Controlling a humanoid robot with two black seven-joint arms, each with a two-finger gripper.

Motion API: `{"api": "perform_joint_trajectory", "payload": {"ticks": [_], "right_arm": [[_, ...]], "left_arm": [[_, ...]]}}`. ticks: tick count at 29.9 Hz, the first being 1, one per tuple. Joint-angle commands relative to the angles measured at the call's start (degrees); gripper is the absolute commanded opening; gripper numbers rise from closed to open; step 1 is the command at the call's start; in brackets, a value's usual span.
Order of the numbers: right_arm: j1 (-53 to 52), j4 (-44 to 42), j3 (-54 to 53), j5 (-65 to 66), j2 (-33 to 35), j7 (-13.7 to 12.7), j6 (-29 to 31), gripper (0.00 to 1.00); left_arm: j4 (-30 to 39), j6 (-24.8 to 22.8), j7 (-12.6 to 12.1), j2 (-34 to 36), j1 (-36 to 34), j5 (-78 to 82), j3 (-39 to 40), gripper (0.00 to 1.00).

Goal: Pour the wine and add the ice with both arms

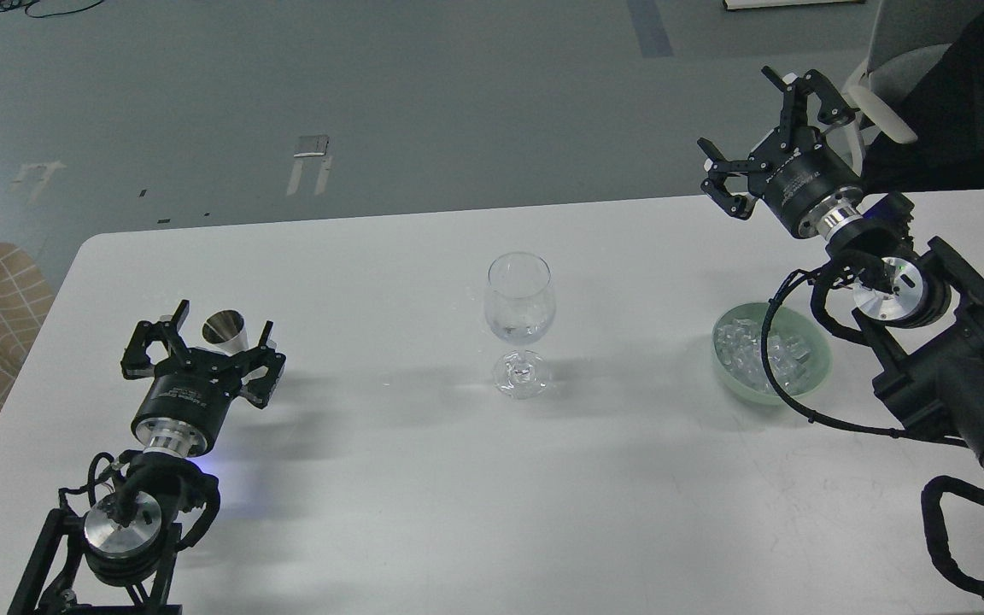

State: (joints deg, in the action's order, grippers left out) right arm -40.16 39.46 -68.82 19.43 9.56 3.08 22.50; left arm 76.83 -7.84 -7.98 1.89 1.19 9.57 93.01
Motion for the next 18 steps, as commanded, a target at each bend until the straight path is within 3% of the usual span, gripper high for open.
{"api": "perform_joint_trajectory", "payload": {"ticks": [1,10,13,18], "right_arm": [[0.0,0.0,0.0,0.0,-0.1,0.0,0.0,1.0],[-0.1,0.0,0.0,-0.1,0.4,0.0,0.0,1.0],[-0.1,0.0,0.0,-0.1,0.5,0.0,0.0,1.0],[0.1,1.2,0.6,1.0,1.5,0.0,0.5,1.0]], "left_arm": [[2.2,0.7,-0.5,0.3,0.2,0.0,0.1,0.98],[8.3,1.9,-1.1,4.4,-0.7,-0.2,1.9,0.98],[8.3,2.3,-1.0,8.0,-4.4,-0.1,2.4,0.98],[7.5,7.2,-1.9,15.1,-13.3,1.0,1.0,0.98]]}}
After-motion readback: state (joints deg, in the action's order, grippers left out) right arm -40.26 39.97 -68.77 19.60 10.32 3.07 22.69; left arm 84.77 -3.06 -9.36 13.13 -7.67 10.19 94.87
